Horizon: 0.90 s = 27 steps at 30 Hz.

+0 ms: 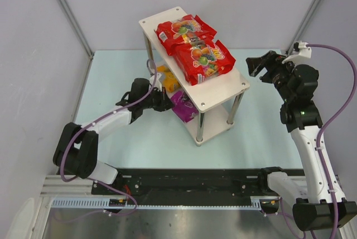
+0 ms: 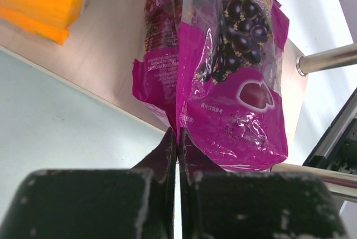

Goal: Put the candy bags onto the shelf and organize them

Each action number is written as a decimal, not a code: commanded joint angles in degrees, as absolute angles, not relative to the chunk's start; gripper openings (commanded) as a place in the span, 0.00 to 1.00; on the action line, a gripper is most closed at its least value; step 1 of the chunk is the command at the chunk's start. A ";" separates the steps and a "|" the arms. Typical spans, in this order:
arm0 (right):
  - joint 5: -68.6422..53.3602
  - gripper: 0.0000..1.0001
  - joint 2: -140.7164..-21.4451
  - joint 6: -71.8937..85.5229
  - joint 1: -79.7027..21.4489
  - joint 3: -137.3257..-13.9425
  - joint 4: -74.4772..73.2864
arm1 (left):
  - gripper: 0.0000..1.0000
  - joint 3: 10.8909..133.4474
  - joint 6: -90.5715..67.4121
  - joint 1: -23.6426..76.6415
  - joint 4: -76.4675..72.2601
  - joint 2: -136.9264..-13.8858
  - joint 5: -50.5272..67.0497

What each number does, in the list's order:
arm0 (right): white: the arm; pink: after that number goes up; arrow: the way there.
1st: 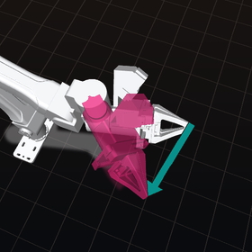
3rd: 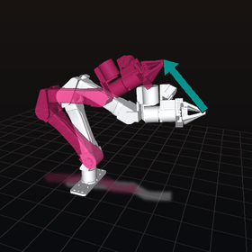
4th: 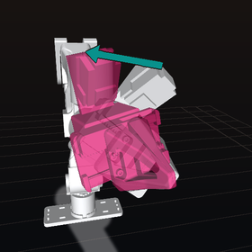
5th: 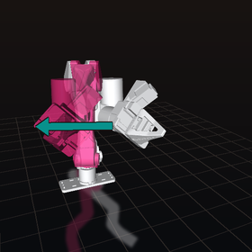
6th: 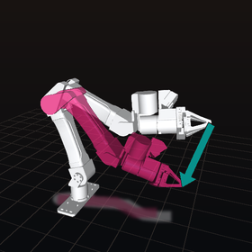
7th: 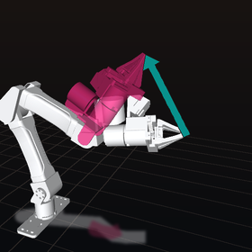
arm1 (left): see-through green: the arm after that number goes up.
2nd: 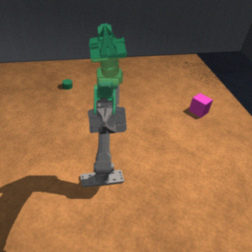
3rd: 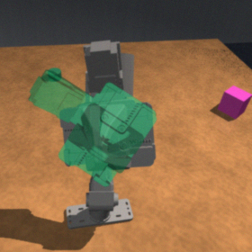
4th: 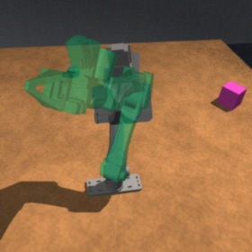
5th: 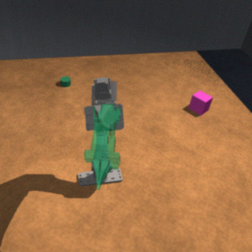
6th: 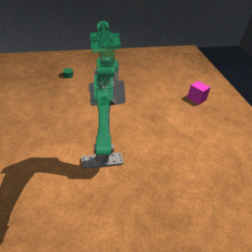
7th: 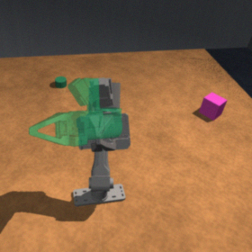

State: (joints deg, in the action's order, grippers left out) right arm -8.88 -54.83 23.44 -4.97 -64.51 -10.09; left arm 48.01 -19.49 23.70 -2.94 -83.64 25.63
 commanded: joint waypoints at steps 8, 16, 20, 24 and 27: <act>-9.14 0.90 -54.49 22.59 -4.48 -64.77 -9.58 | 0.00 51.24 -22.32 21.89 -11.51 -85.51 28.74; -8.97 0.90 -54.49 22.50 -4.40 -64.77 -9.84 | 0.52 52.73 -22.85 21.10 -11.25 -87.01 30.50; -8.79 0.90 -54.76 22.41 -4.39 -64.77 -9.84 | 0.81 52.30 -23.20 20.31 -10.81 -83.68 29.45; -8.88 0.90 -54.93 22.50 -4.31 -64.69 -9.76 | 0.94 51.95 -23.38 19.86 -9.06 -79.55 28.92; -8.26 0.90 -55.02 22.24 -4.22 -64.69 -9.93 | 0.96 50.63 -24.17 19.78 -7.13 -75.16 27.95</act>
